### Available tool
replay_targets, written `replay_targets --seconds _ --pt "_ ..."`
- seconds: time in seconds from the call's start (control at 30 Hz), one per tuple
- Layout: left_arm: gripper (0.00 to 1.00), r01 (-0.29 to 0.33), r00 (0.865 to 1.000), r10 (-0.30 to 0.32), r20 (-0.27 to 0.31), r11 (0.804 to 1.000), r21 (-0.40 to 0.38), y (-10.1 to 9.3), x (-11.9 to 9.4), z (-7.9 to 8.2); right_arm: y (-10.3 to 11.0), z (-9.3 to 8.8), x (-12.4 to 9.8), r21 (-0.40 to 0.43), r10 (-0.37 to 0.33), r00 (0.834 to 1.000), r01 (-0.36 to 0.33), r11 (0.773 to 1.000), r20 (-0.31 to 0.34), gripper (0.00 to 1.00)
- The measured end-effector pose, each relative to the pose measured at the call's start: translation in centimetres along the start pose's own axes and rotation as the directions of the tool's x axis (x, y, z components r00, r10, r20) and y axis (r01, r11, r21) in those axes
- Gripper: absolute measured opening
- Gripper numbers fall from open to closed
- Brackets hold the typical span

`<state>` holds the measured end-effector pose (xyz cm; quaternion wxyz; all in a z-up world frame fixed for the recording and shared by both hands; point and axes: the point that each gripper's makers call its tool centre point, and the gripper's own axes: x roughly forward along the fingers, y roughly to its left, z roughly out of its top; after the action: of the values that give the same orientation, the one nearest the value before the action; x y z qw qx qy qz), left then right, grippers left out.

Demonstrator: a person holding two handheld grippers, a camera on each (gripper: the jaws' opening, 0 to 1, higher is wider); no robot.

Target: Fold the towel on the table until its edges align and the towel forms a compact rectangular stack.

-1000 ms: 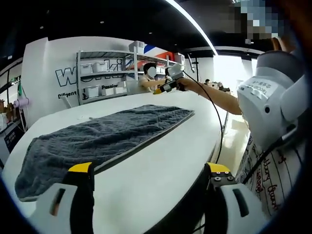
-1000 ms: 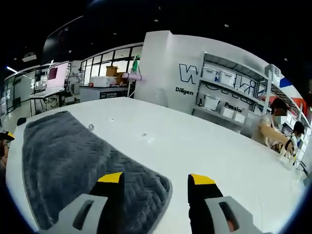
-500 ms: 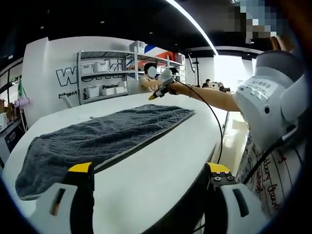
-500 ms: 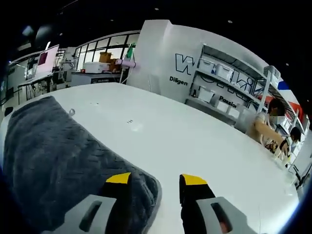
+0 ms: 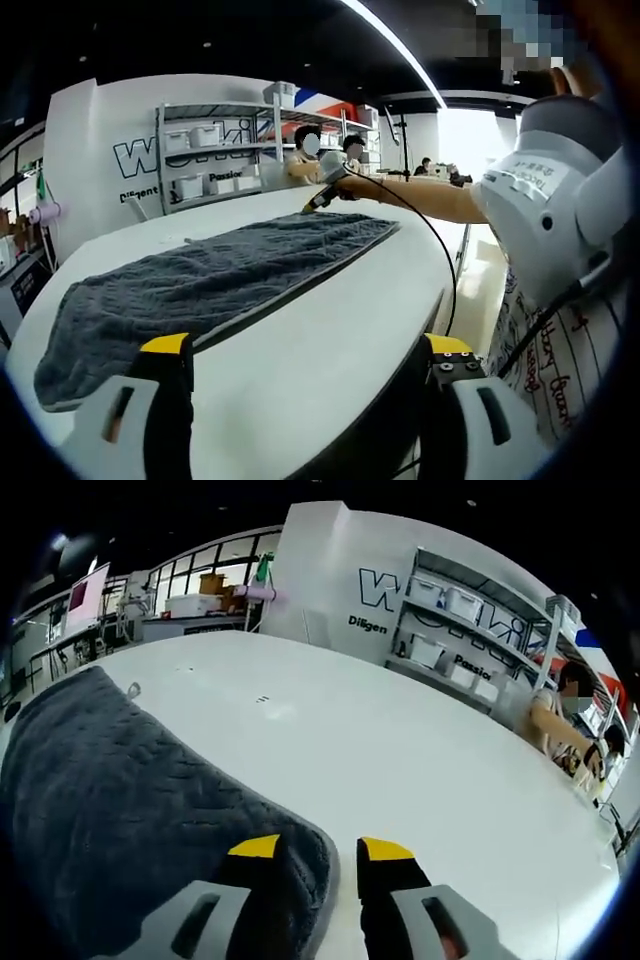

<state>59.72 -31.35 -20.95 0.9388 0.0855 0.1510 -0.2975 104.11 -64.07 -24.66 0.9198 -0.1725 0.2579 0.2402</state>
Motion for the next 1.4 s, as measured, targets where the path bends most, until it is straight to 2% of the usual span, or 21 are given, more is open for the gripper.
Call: replay_targets --seconds 0.17,0.3,0.6,1.4 --pt "0.98 -0.007 1.000 0.007 -0.008 1.000 -0.004 0.1 -0.1 -0.3 0.1 -0.1 0.1 0.032 0.013 1.000 -0.013 0.999 0.006 0.25" --pt "0.98 -0.009 1.000 0.009 -0.017 1.000 -0.002 0.2 0.0 -0.5 0.6 0.1 0.3 0.016 0.037 0.999 -0.037 0.999 0.013 0.16" --pt "0.98 -0.004 1.000 0.004 -0.014 1.000 0.006 0.1 0.1 -0.3 0.2 -0.1 0.4 0.002 0.034 0.999 -0.034 0.999 0.028 0.09" --pt "0.98 0.000 1.000 0.001 -0.026 1.000 0.017 -0.3 0.2 -0.2 -3.5 -1.5 -0.3 0.022 -0.041 0.999 0.041 0.999 0.018 0.07"
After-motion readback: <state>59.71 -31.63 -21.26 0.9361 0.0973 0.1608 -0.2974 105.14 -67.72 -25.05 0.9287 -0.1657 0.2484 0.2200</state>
